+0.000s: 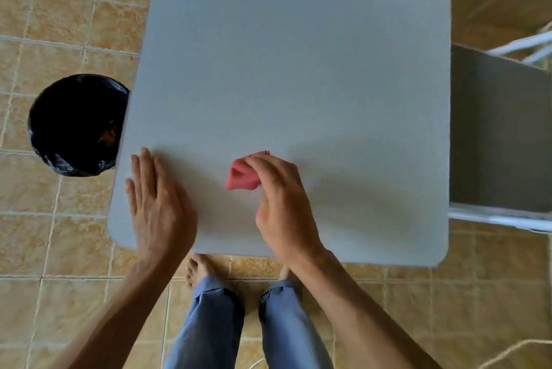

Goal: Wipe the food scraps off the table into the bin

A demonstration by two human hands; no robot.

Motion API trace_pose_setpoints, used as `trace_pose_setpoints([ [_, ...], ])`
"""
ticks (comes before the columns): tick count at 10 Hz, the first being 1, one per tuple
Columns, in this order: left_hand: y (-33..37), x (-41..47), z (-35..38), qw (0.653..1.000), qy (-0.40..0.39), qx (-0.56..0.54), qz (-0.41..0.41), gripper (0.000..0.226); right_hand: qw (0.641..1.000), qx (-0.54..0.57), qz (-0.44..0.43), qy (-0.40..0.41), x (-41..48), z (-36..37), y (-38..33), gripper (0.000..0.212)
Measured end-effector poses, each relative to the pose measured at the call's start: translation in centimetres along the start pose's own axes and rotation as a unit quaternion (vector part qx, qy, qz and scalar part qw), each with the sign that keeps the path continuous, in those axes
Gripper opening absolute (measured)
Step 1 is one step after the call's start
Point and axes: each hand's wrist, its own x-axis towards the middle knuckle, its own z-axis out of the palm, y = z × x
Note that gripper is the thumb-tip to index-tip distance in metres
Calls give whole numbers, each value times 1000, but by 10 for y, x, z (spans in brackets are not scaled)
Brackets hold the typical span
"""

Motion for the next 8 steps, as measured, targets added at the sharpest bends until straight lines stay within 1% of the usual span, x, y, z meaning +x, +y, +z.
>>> trace_pose_setpoints([
  [1,47,-12,10,999,-19,-8,36,57,990,16,52,130,-38,-71,43,53],
  [2,108,-37,35,992,-54,-25,115,57,966,17,111,233,-69,-126,86,62],
  [3,167,-71,71,971,-96,-30,217,56,951,28,122,284,-93,-153,126,66],
  [4,206,-97,106,942,-130,-4,310,60,944,-15,171,280,-105,-145,155,50],
  [5,218,-106,126,927,-154,43,339,57,955,-126,211,167,-107,-124,168,48],
  [6,215,-102,128,915,-165,97,354,58,939,-227,239,97,-107,-117,179,54],
  [7,215,-99,121,901,-187,130,370,63,935,-247,245,71,-107,-117,177,58],
  [8,228,-95,96,891,-234,152,359,65,937,-225,267,-2,-106,-132,171,61],
])
